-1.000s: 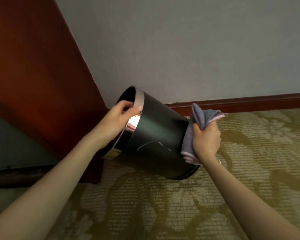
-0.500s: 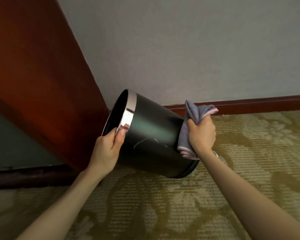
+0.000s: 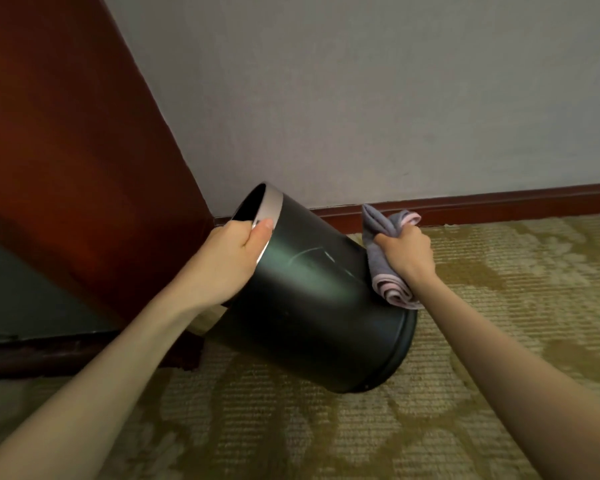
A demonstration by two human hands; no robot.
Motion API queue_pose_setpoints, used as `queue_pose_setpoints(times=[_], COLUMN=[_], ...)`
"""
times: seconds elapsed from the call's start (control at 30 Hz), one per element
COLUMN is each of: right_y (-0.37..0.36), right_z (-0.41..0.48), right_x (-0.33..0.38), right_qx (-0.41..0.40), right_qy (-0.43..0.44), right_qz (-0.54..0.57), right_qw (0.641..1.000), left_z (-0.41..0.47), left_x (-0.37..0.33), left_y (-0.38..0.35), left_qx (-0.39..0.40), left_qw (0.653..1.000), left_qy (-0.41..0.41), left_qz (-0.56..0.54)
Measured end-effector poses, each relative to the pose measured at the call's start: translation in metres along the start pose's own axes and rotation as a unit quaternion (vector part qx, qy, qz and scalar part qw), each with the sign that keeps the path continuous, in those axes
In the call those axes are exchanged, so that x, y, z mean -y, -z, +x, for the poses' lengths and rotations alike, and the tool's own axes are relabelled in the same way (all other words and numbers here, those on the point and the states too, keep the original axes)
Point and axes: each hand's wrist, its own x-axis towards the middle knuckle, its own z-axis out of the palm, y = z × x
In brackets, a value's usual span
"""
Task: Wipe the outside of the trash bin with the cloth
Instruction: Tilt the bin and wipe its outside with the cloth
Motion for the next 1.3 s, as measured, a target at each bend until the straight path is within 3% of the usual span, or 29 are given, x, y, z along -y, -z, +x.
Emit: queue_pose_setpoints(times=[0.23, 0.5, 0.7, 0.83, 1.1, 1.3], right_y=[-0.004, -0.009, -0.029, -0.026, -0.012, -0.013], right_z=[0.005, -0.039, -0.106, -0.11, -0.055, 0.0], right_x=[0.008, 0.02, 0.023, 0.026, 0.051, 0.062], right_qx=[-0.003, -0.11, -0.163, -0.143, -0.105, 0.011], right_qy=[0.011, 0.067, 0.095, 0.133, 0.098, 0.022], right_qz=[-0.014, 0.032, 0.112, 0.128, 0.055, -0.004], right_qw=[1.0, 0.991, 0.976, 0.972, 0.988, 1.0], left_z=[0.008, 0.034, 0.038, 0.028, 0.009, -0.005], left_x=[-0.003, 0.0, 0.003, 0.003, 0.0, -0.003], left_y=[-0.002, -0.002, -0.002, 0.0, -0.004, -0.006], left_qx=[-0.063, -0.077, -0.099, -0.107, -0.092, -0.078], left_qw=[0.996, 0.984, 0.984, 0.989, 0.995, 0.997], left_qy=[0.061, 0.157, 0.141, 0.096, 0.024, -0.007], left_qz=[-0.002, -0.039, 0.044, 0.047, 0.02, 0.002])
